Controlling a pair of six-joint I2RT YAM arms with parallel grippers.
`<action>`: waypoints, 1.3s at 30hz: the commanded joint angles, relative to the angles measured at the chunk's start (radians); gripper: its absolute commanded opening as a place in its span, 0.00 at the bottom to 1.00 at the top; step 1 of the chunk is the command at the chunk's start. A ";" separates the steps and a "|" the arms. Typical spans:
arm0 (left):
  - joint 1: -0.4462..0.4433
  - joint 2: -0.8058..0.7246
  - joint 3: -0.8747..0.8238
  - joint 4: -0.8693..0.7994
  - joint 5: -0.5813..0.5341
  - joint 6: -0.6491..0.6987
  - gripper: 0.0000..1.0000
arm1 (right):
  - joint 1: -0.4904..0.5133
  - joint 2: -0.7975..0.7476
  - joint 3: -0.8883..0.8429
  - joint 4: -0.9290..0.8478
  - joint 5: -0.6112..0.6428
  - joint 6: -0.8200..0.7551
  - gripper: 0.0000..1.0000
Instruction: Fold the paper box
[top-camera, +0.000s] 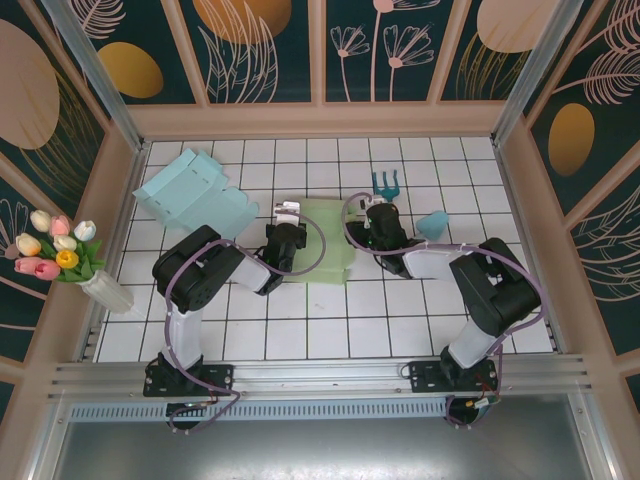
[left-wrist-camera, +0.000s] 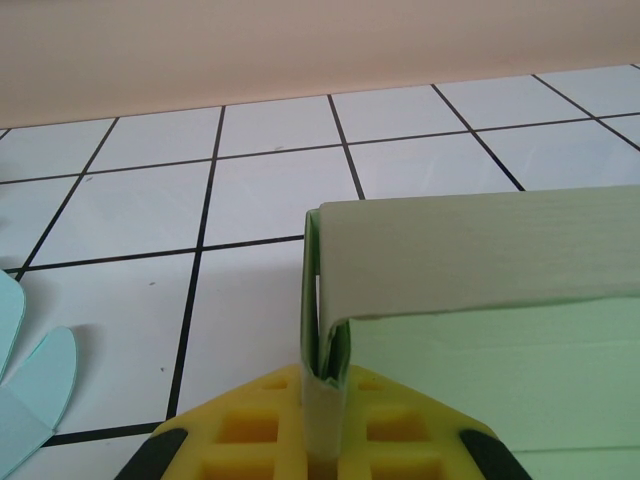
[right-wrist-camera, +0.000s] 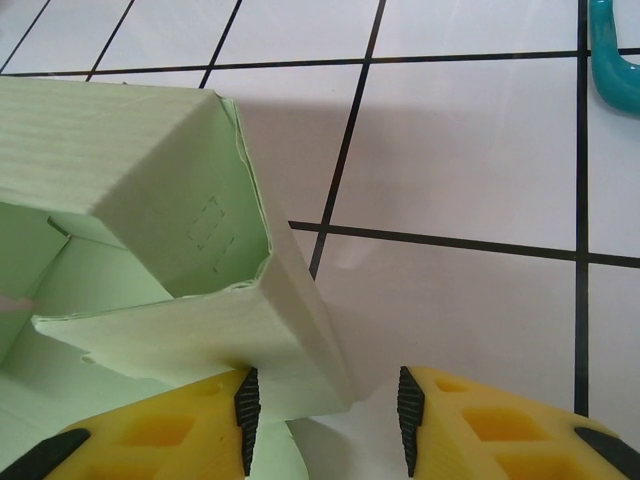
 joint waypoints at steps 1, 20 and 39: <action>-0.004 0.012 0.012 -0.005 0.011 0.013 0.05 | 0.013 0.015 0.032 0.031 -0.005 -0.031 0.47; -0.002 0.010 0.010 -0.008 0.019 0.021 0.05 | 0.000 0.056 0.033 0.137 -0.095 -0.142 0.50; -0.002 0.010 0.007 -0.005 0.019 0.020 0.05 | 0.027 0.096 0.024 0.219 -0.150 -0.132 0.45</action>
